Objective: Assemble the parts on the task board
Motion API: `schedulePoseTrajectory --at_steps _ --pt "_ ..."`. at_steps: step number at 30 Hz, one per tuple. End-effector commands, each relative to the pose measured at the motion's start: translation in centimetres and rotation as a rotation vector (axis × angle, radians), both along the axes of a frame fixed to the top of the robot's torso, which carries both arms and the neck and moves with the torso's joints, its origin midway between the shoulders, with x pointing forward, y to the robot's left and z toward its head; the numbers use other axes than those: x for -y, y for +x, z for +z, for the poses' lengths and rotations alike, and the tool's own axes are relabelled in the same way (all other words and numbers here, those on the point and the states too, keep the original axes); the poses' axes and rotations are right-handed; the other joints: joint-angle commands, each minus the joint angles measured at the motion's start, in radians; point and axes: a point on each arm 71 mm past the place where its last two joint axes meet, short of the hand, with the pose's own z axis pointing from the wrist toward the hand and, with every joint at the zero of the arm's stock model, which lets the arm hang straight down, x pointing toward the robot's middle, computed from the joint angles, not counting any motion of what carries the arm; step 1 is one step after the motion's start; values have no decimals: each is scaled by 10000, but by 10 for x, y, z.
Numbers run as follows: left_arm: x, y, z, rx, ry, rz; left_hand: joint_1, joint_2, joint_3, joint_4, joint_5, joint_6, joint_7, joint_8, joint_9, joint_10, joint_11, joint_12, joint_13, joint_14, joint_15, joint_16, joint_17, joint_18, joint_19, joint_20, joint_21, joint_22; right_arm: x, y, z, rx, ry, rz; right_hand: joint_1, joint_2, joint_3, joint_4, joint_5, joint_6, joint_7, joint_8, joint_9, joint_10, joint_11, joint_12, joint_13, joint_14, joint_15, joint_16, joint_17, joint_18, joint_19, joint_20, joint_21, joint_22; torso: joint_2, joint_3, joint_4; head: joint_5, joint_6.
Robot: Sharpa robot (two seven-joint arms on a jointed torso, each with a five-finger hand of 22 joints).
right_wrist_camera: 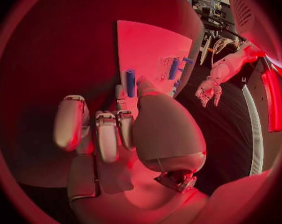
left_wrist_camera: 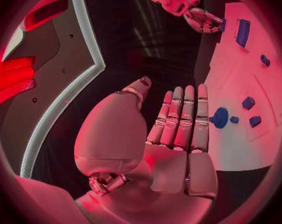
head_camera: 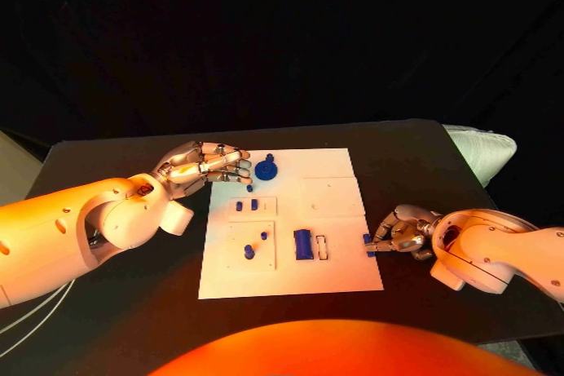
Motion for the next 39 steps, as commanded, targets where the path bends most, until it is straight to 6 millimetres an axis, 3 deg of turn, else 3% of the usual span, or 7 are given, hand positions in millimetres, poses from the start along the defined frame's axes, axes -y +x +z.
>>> schedulePoseTrajectory --at_steps 1,7,11,15,26,29,39 --pt "1 -1 0 23 -12 -118 107 0 -53 13 11 8 122 32 -10 -10 55 -32 5 -26 23 -67 15 110 61 12 -54 -19 0 1 -4 11 -163 -47 209 41 96 -29 -180 99 -13 -18 -2 560 -18 29 2061 1001 12 -1 2454 -2 32 -27 59 1406 -2 0 -7 18 2" --pt "2 -2 0 8 -29 -169 113 3 -54 14 10 9 121 32 -11 -8 55 -32 5 -32 24 -71 15 110 59 13 -59 -22 -5 -1 -13 -176 -243 -102 582 255 442 -62 -823 244 -95 40 4 578 -89 49 2080 1007 -47 9 2478 -8 54 -77 80 1433 -16 5 -11 42 2" --pt "2 -2 0 -2 -32 -189 119 9 -55 15 9 10 118 32 -12 -6 55 -31 5 -37 25 -74 16 109 57 14 -63 -26 -7 -1 -16 -173 -351 -106 777 331 668 -126 -944 269 -129 54 1 584 -121 55 2087 1006 -74 8 2475 -5 54 -100 61 1436 -23 2 0 11 2" --pt "1 -2 0 -13 -29 -201 119 9 -55 15 9 10 118 32 -12 -6 55 -31 5 -37 25 -74 16 109 57 14 -63 -26 -9 0 -17 -106 -517 -60 859 300 769 -169 -928 282 -143 62 0 580 -134 46 2082 1005 -85 6 2471 -7 58 -111 65 1442 -12 -5 6 1 2" --pt "1 -2 0 -39 -19 -219 131 20 -57 20 6 9 119 31 -15 -7 56 -33 4 -43 27 -79 18 109 54 16 -72 -33 -11 1 -16 265 -387 -35 974 194 1446 -203 -250 335 -182 76 -27 603 -175 76 2112 1008 -122 9 2482 -14 78 -151 77 1475 -6 -1 -10 18 2" --pt "1 -2 0 -44 -14 -219 135 34 -56 26 5 8 122 29 -16 -11 58 -35 4 -44 27 -81 20 109 54 17 -76 -37 -11 0 -13 335 -100 21 1016 241 1967 -239 -554 330 -201 87 -28 611 -191 83 2120 1009 -143 11 2487 -11 80 -176 59 1485 -12 7 -18 35 2" --pt "2 -1 -1 -79 7 -245 144 60 -55 37 3 1 130 23 -21 -21 63 -42 1 -44 28 -82 24 111 55 17 -83 -44 1 12 16 818 255 -15 674 130 3127 -401 -703 338 -230 220 43 665 -221 155 2179 1013 -161 17 2501 -23 101 -192 89 1535 -12 -10 -14 -37 2"
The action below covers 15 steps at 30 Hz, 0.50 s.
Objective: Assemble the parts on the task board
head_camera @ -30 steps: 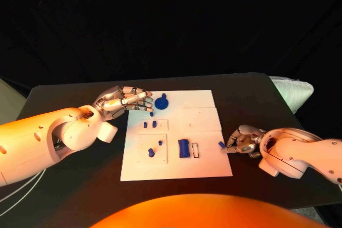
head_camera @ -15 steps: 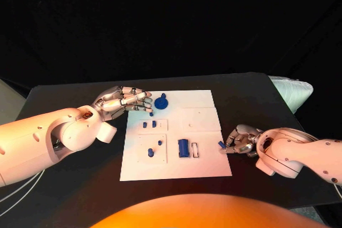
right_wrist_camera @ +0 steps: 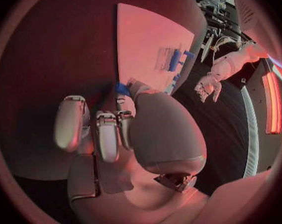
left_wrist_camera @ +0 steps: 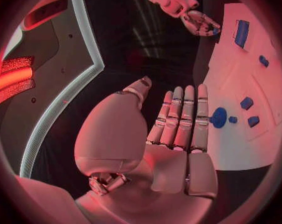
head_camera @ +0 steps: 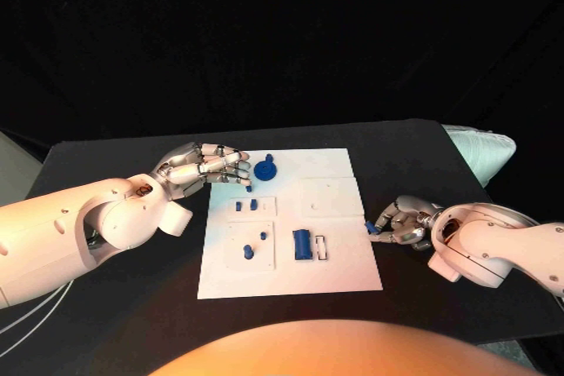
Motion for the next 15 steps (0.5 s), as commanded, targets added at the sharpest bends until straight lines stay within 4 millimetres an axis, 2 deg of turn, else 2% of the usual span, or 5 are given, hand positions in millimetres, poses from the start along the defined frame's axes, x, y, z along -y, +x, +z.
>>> schedulePoseTrajectory --at_steps 1,7,8,9,15 --pt "3 -1 0 8 -78 -225 102 18 -27 9 3 1 131 24 -14 -21 63 -42 1 -44 28 -43 15 111 55 17 -46 -9 1 3 9 130 317 167 -260 -68 266 -84 -43 73 -38 193 167 717 -34 45 2189 1014 -87 19 2508 -23 65 -81 48 1545 0 -14 -11 -27 2" --pt "4 -1 0 -6 -68 -233 114 55 -30 31 1 -17 152 11 -24 -45 77 -57 -4 -39 32 -42 24 114 63 19 -56 -21 7 9 21 383 341 72 -331 -95 409 -119 -46 68 -40 216 180 717 -36 43 2189 1015 -90 21 2513 -26 71 -83 62 1555 2 -5 11 -37 2" --pt "4 -1 0 -8 -64 -229 114 55 -30 31 1 -17 152 11 -24 -45 77 -57 -4 -39 32 -42 24 114 63 19 -56 -21 7 9 22 407 346 68 -534 -212 745 -230 -56 45 -40 272 216 717 -37 36 2188 1015 -92 21 2513 -27 73 -86 53 1567 3 -2 10 -34 2" --pt "4 -1 0 -10 -61 -227 118 62 -33 36 0 -25 158 5 -27 -53 81 -61 -6 -38 33 -42 26 114 66 19 -59 -24 7 9 23 432 354 71 -534 -212 745 -230 -56 45 -40 272 216 717 -37 36 2188 1015 -92 21 2513 -27 73 -86 53 1567 7 -1 6 -26 2" --pt "5 -1 -1 -27 -58 -251 122 72 -38 46 -1 -37 168 -2 -32 -65 88 -68 -8 -36 36 -42 30 115 71 20 -63 -30 -3 8 29 410 470 363 -690 -292 933 -294 -64 32 -36 308 238 719 -34 35 2189 1015 -90 20 2513 -26 74 -86 41 1574 18 -1 -7 35 2"
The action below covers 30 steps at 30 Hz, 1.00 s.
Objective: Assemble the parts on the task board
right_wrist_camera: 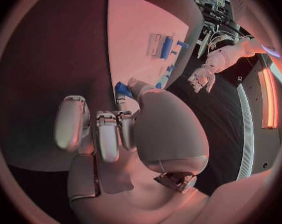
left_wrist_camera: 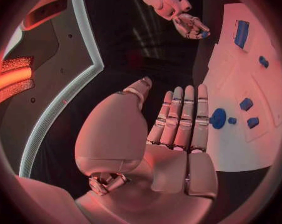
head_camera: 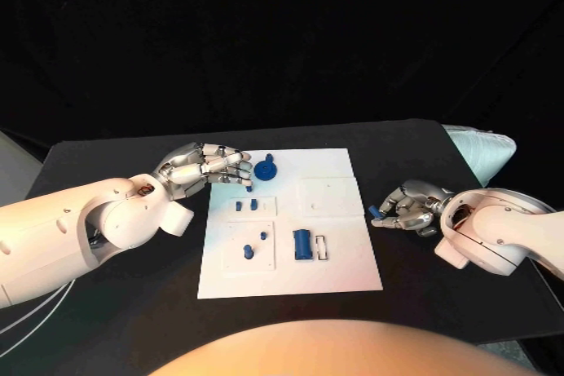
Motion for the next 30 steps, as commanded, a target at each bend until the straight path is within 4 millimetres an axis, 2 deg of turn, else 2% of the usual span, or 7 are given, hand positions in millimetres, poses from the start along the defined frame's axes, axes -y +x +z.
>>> schedulePoseTrajectory --at_steps 1,5,9,14,20,30 --pt "3 -1 0 8 -85 -224 74 43 -40 60 0 -40 170 -5 -20 -36 55 -72 -9 -35 39 -42 17 115 75 20 -67 -22 -11 -2 1 -182 175 438 -162 15 90 -14 -38 29 -32 84 35 714 -33 27 2184 1013 -89 18 2509 -26 73 -86 37 1568 10 1 -12 24 2" --pt "4 -2 0 -8 -89 -261 70 88 -41 92 1 -36 167 -4 -23 -36 55 -73 -8 -34 42 -43 23 116 82 22 -74 -31 -26 -2 1 -408 315 779 -445 -27 242 19 -67 19 -20 111 49 701 -23 -2 2168 1008 -80 8 2486 -21 65 -79 -5 1566 1 -7 -10 52 2" --pt "5 -2 0 -35 -80 -288 85 157 -35 134 15 -39 169 -9 -32 -44 56 -78 -9 -33 43 -46 33 117 95 23 -86 -47 -43 -1 -4 -635 432 1118 -755 121 521 80 -67 -3 -13 139 61 688 -15 -33 2150 1006 -73 3 2477 -18 62 -71 -31 1571 12 -10 7 63 2" --pt "6 -3 0 -72 -88 -361 248 284 48 123 34 -52 162 -25 -54 -59 53 -89 -11 -36 41 -55 52 119 120 23 -111 -79 -61 -5 -15 -1011 538 1373 -789 128 590 48 -45 8 -24 158 68 705 -22 -6 2169 1006 -77 4 2479 -21 68 -72 -15 1579 11 -3 0 136 2" --pt "5 -4 0 -120 -1 -475 449 386 193 79 61 -80 173 -58 -90 -98 61 -117 -20 -38 43 -69 74 120 156 18 -137 -114 -73 -9 -26 -1321 463 1483 -988 140 725 46 -19 55 -36 205 69 751 -34 66 2218 997 -87 -14 2439 -5 46 -78 -109 1562 14 2 -2 131 2" --pt "5 -5 -1 -161 72 -577 581 436 334 36 72 -81 168 -73 -114 -112 59 -134 -25 -41 42 -81 88 120 176 13 -155 -137 -91 -11 -32 -1507 493 1794 -1478 85 898 79 -55 144 -66 296 40 803 -59 144 2274 1006 -109 3 2478 -4 50 -96 -123 1576 9 16 -13 127 2"
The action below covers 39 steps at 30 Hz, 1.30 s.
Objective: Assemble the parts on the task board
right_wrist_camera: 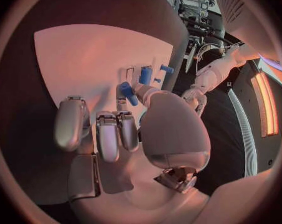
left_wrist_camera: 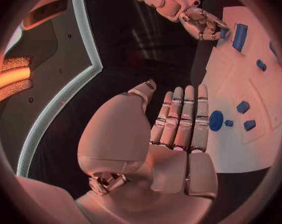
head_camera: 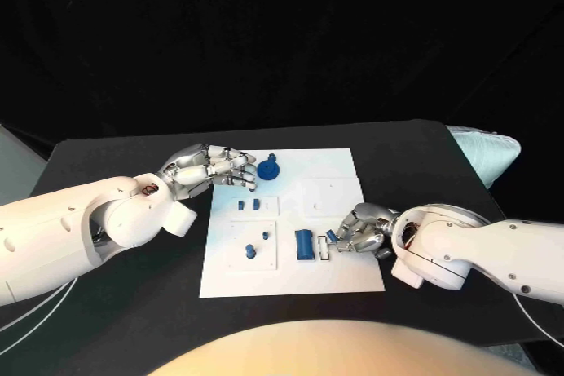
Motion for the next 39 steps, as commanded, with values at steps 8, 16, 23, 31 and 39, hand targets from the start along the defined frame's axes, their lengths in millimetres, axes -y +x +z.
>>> schedulePoseTrajectory --at_steps 8,16,23,31,39 --pt "2 -3 0 -14 -8 -396 164 1 120 -25 44 -44 133 -36 -21 -77 21 -55 -14 -41 41 -49 16 118 76 -25 -50 -21 -6 1 -6 -234 -244 100 -500 -18 153 52 -2 183 -77 107 -55 828 -67 97 2305 1029 -55 22 2523 -17 73 -105 15 1611 10 -6 11 24 2" --pt "2 -3 0 -17 6 -408 164 1 120 -25 44 -44 133 -36 -21 -77 21 -55 -14 -41 41 -49 16 118 76 -25 -50 -21 -11 -2 -10 -579 -345 469 -785 -150 162 36 -56 190 -78 140 -81 837 -66 109 2316 1032 -56 29 2538 -18 79 -107 15 1622 -11 -8 3 31 2" --pt "2 -3 0 -38 27 -481 176 10 147 -27 44 -38 134 -36 -25 -77 23 -57 -15 -40 41 -51 19 118 81 -26 -53 -25 -13 -5 -13 -766 -376 635 -927 -172 167 53 -99 200 -75 156 -95 844 -64 120 2325 1034 -54 32 2545 -18 80 -107 12 1627 0 -13 -3 29 2" --pt "2 -3 0 -53 38 -510 177 11 156 -26 41 -35 135 -35 -26 -77 24 -58 -15 -40 41 -52 20 118 83 -27 -54 -27 -15 -5 -14 -730 -343 638 -969 -181 170 55 -116 202 -76 162 -99 847 -64 125 2329 1035 -54 35 2551 -17 79 -106 2 1626 0 -7 9 32 2" --pt "2 -3 0 -62 51 -507 176 10 168 -22 36 -31 137 -36 -29 -76 26 -59 -16 -40 42 -53 22 118 86 -27 -56 -30 -16 -4 -15 -605 -302 537 -996 -171 182 54 -113 206 -79 167 -103 852 -65 134 2335 1038 -55 40 2561 -20 84 -107 21 1632 -9 -16 6 40 2"
